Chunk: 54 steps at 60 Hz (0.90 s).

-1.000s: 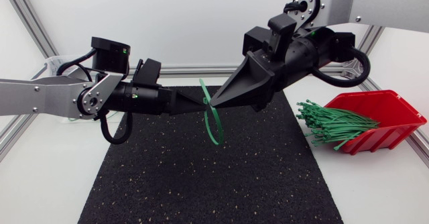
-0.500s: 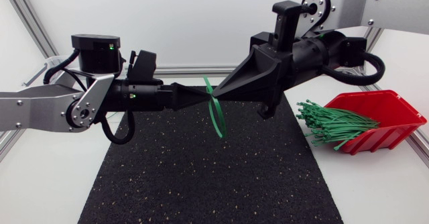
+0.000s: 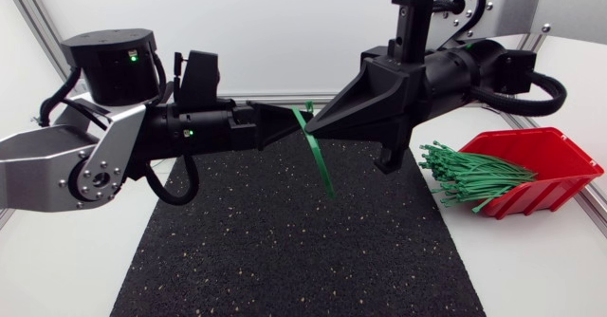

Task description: Take a green cable tie from the red box, thread the tail through the head to close it, then place it in the transparent bin on the left.

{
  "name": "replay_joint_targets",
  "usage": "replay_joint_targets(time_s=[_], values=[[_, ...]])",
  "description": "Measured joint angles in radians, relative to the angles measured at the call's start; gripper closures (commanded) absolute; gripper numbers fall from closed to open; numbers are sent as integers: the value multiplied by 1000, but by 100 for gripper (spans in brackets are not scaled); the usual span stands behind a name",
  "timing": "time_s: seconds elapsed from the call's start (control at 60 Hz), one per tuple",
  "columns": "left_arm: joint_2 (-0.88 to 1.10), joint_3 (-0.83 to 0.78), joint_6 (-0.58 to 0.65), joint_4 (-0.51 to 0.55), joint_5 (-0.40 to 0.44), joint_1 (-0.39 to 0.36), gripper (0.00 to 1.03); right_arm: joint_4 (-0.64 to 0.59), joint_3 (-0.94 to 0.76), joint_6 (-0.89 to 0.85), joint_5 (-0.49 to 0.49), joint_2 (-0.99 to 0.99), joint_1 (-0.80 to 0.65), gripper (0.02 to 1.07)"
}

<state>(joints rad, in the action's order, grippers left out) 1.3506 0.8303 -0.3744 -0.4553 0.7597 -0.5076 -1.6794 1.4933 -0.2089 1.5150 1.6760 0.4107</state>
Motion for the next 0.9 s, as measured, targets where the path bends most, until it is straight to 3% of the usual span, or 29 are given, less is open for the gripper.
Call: replay_joint_targets(time_s=[0.9], values=[[0,-51,-11,-78,-6,54,99,0,-51,0,0,84,14,101]])
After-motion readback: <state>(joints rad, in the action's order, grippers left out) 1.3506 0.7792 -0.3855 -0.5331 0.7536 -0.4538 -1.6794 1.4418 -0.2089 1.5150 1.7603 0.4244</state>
